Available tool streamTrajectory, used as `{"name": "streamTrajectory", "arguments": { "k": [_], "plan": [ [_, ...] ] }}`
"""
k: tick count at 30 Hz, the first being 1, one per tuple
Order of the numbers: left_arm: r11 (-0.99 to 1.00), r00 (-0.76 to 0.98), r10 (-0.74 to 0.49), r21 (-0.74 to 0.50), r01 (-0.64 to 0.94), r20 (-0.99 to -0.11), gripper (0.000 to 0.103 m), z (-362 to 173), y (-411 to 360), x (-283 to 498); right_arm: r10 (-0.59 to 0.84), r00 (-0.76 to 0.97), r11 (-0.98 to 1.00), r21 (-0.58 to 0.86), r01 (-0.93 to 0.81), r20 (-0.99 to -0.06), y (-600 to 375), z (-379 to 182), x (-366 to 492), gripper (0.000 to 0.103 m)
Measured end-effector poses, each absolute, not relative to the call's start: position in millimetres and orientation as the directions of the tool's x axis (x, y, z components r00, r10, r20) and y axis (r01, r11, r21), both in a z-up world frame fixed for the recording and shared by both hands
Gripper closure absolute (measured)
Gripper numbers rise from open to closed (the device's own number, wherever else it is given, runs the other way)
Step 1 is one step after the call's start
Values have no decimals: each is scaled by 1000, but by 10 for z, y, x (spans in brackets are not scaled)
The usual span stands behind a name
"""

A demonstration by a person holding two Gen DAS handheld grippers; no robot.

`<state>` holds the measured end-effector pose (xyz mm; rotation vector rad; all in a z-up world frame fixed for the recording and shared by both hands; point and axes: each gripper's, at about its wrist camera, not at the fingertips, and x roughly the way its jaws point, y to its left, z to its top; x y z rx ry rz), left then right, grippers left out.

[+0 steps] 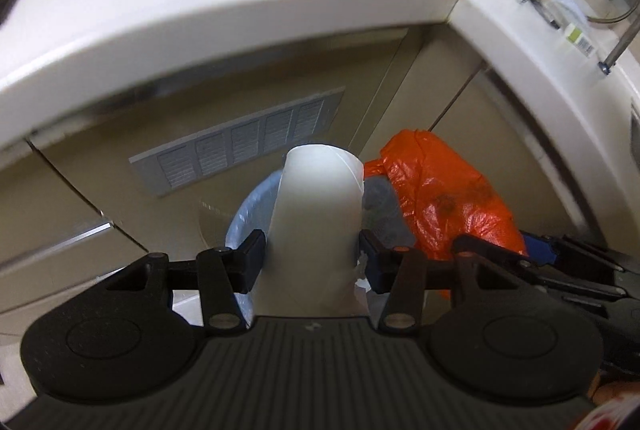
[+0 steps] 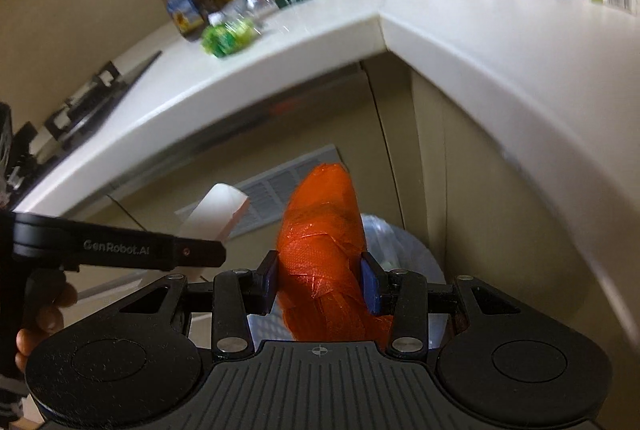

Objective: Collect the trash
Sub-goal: 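Carry the red bag and paper roll with both tools over the wastebasket, then open both tools to drop the red bag and paper roll into the wastebasket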

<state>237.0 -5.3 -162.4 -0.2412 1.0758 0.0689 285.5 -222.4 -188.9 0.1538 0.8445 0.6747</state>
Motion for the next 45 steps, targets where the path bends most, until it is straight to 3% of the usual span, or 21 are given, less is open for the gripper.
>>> {"name": "streamTrajectory", "arguments": {
  "k": [17, 30, 35, 45],
  "plan": [
    [962, 411, -74, -174, -212, -909, 56, -2532, -108, 2553, 533, 461, 840, 377, -391, -709, -2232, -2628, 3035, 61],
    [965, 396, -60, -155, -212, -916, 55, -2907, -143, 2723, 526, 467, 847, 389, -363, -711, -2216, -2841, 3181, 61],
    [964, 406, -55, -154, -215, -912, 36, -3016, -101, 2756, 527, 463, 846, 389, -364, -713, -2190, -2876, 3212, 61],
    [971, 415, -60, -150, -188, -908, 43, -2931, -24, 2662, 541, 443, 835, 396, -381, -715, -2160, -2872, 3211, 61]
  ]
}}
